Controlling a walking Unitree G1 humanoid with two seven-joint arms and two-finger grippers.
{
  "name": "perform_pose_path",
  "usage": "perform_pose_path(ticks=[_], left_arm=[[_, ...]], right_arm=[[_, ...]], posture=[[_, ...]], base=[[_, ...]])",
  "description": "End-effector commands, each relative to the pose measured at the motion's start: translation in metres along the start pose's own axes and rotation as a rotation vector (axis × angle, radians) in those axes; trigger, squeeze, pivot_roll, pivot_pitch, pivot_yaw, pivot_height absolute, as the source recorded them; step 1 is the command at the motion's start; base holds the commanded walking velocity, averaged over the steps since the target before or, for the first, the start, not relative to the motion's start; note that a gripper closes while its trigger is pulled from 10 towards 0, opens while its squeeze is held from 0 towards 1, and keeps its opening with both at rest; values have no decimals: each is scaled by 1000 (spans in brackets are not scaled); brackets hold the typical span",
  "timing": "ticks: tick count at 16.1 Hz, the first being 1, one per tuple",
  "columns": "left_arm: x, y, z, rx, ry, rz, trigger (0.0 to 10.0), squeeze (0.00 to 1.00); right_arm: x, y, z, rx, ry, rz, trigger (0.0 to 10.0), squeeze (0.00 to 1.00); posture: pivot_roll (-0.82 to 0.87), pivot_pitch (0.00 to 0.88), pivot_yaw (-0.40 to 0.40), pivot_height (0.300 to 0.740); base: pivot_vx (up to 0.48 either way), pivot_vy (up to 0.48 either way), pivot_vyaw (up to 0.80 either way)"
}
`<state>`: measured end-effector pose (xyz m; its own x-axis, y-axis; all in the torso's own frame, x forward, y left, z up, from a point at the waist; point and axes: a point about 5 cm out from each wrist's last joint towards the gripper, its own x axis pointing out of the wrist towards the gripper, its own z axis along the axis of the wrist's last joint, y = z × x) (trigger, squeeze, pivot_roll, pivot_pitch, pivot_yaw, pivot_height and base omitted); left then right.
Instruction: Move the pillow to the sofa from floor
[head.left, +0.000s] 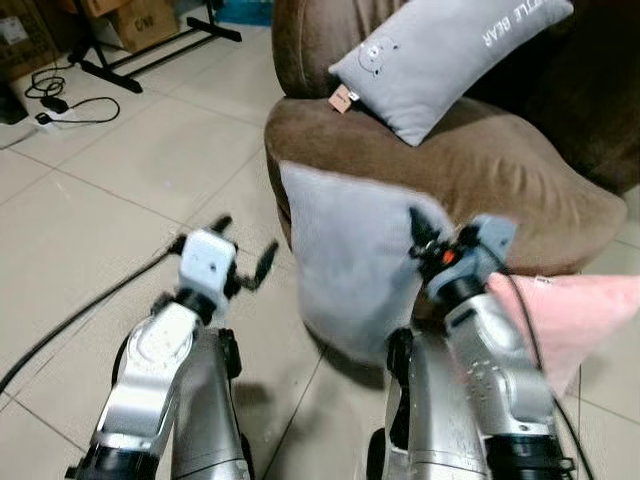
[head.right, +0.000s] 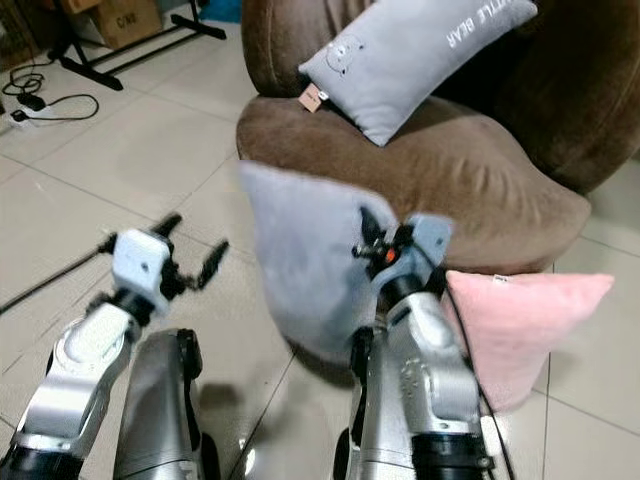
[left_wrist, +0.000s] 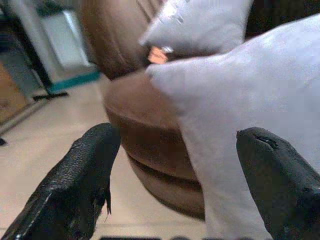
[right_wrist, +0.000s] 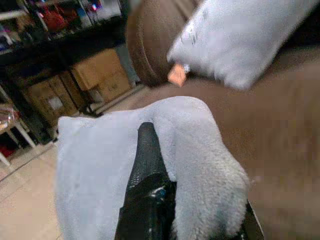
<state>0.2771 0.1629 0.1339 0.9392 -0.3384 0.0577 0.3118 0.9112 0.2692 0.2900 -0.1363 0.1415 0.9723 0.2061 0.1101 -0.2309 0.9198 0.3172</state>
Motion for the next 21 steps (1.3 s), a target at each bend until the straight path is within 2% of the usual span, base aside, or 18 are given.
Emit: perform_pose_path(ticks=[1, 5, 10, 12, 13, 15, 16, 18, 21], left_arm=[[0, 2, 4, 11, -8, 18, 10000, 180], [0, 2, -1, 14, 12, 40, 10000, 184], [1, 6, 0, 20, 13, 47, 10000, 184], [3, 6, 3, 22, 9, 38, 10000, 184], [5, 8, 4, 25, 4, 38, 10000, 184], [8, 10, 6, 29, -4, 44, 10000, 184], [10, 10, 7, 29, -11, 45, 10000, 184], [13, 8, 11, 28, -24, 27, 10000, 196], [17, 11, 14, 38, -29, 48, 10000, 188]], right_arm=[[1, 1, 12, -11, -42, 0, 10000, 0], [2, -1, 12, 6, -12, -34, 10000, 0], [-2, -5, 22, 3, -36, -75, 10000, 0], [-2, -5, 39, 32, -97, -80, 10000, 0], [1, -4, 59, 69, -168, -80, 10000, 0], [4, -6, 86, 82, -260, -79, 10000, 0], [6, -8, 93, 89, -282, -87, 10000, 0], [6, -10, 91, 81, -276, -99, 10000, 0], [6, -4, 90, 121, -273, -116, 10000, 0]], posture=[[-1, 0, -27, 431], [0, 0, -28, 471], [-18, 0, -5, 515], [-28, 0, 4, 535], [-34, 0, 6, 545], [-35, 0, 7, 560], [-30, 0, 3, 569], [-26, 0, 3, 584], [-33, 0, 9, 614]], base=[[0, 0, 0], [0, 0, 0], [0, 0, 0], [0, 0, 0], [0, 0, 0], [0, 0, 0], [0, 0, 0], [0, 0, 0], [0, 0, 0]])
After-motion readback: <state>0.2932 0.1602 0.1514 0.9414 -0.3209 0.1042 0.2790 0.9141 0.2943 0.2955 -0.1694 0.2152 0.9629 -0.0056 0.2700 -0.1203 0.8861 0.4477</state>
